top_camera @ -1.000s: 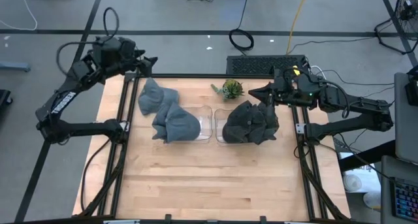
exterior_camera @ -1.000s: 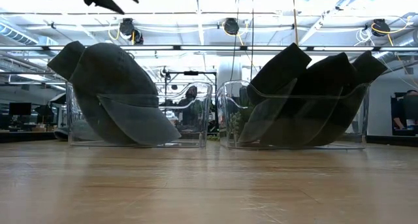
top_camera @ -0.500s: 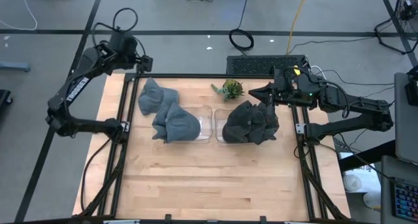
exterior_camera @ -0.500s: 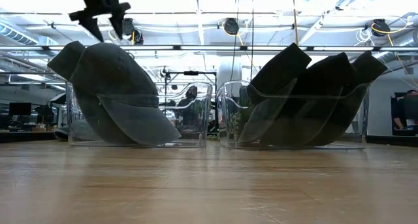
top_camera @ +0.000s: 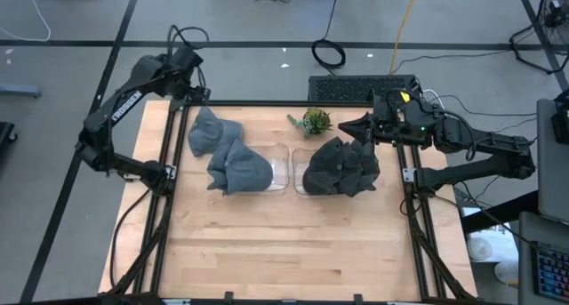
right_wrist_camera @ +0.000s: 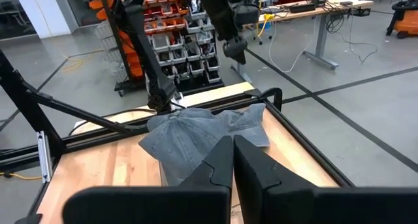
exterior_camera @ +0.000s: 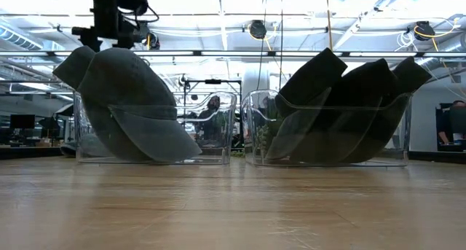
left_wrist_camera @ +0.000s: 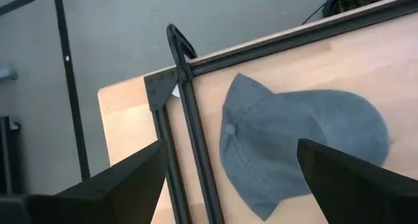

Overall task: Pick & Place hat
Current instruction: Put the gray cap into the left transparent bin

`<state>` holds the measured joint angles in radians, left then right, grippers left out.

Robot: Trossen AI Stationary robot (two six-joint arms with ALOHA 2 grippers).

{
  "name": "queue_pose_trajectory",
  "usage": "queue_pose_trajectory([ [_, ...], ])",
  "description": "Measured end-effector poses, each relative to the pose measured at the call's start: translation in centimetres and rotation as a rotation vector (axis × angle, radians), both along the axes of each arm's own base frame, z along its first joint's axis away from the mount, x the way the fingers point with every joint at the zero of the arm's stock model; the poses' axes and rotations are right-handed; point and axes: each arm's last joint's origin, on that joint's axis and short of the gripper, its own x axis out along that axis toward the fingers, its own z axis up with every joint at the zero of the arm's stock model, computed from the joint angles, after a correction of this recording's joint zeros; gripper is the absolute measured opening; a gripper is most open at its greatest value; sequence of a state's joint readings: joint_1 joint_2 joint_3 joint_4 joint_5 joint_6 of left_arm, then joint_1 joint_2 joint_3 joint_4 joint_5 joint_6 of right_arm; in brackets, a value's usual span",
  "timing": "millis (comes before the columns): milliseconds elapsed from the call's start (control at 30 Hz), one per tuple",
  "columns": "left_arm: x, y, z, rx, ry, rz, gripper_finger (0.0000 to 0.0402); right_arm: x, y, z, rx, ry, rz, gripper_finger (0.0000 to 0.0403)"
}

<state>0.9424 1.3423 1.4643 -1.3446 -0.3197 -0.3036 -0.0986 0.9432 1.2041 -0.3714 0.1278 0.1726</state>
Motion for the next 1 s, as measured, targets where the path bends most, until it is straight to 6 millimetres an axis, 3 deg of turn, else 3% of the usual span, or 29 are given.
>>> queue_pose_trajectory([
  [400, 1.2, 2.5, -4.3, -0.180, 0.117, 0.036, 0.0349, 0.0, 0.0, 0.0, -0.001, 0.000, 0.001, 0.0000],
  [800, 1.0, 1.8, -11.8, -0.308, 0.093, -0.017, 0.0349, 0.0, 0.0, -0.1, 0.000, 0.010, 0.001, 0.0000],
  [1000, 1.0, 1.9, -12.6, -0.291, 0.086, -0.036, 0.0349, -0.1, 0.0, -0.2, -0.006, 0.027, 0.003, 0.0000],
])
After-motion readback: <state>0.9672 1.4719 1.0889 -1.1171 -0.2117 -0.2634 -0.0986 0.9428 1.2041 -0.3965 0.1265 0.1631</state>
